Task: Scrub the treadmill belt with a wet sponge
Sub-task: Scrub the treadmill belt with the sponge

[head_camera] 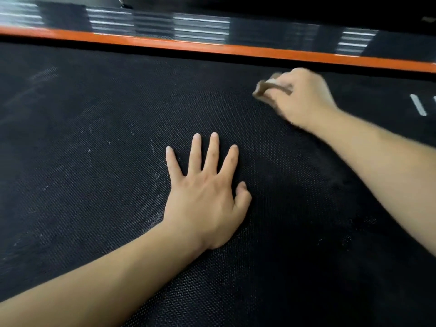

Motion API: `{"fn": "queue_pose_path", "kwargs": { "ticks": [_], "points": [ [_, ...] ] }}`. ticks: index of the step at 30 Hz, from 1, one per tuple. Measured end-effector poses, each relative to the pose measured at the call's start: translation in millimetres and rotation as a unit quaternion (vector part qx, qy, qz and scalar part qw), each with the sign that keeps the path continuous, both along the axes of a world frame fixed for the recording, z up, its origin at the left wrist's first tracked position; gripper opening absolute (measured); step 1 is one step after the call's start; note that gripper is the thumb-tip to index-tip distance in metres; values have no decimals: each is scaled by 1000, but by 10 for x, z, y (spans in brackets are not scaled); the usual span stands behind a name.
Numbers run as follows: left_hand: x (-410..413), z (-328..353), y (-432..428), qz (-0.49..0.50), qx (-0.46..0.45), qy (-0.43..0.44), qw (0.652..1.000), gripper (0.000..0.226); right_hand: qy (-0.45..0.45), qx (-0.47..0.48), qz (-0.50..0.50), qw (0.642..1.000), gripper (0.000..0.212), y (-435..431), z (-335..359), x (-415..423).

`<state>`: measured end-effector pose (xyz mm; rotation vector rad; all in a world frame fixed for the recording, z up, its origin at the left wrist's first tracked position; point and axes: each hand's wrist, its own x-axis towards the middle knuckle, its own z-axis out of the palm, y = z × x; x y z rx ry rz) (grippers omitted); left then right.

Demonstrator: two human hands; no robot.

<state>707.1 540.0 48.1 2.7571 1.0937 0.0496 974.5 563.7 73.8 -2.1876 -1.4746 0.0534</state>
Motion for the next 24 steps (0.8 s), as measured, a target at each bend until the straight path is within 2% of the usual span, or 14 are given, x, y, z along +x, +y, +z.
{"fn": "queue_pose_path", "kwargs": {
  "ticks": [3, 4, 7, 9, 13, 20, 22, 24],
  "points": [
    [-6, -3, -9, -1, 0, -2, 1000, 74, 24, 11, -157, 987, 28, 179, 68, 300],
    [-5, -3, -9, -3, 2, -1, 1000, 74, 20, 15, -166, 986, 27, 253, 33, 267],
    [-8, 2, -20, -3, 4, -5, 1000, 74, 32, 16, -39, 999, 20, 393, -28, -130],
    [-7, -5, -20, -4, 4, -9, 1000, 73, 21, 14, -5, 1000, 24, 448, -36, -213],
    [-18, -3, -18, -5, 2, -18, 1000, 73, 6, 6, -129, 992, 27, 541, 55, 46],
    [-8, -18, -13, -4, 5, -16, 1000, 74, 32, 15, -258, 966, 29, 32, 36, 497],
    [-7, -22, -16, -3, 5, -12, 1000, 73, 28, 19, -253, 967, 28, 49, 34, 409],
    [-8, -20, -15, -4, 3, -5, 1000, 73, 22, 15, -160, 987, 25, 38, 10, 261]
  ]
}}
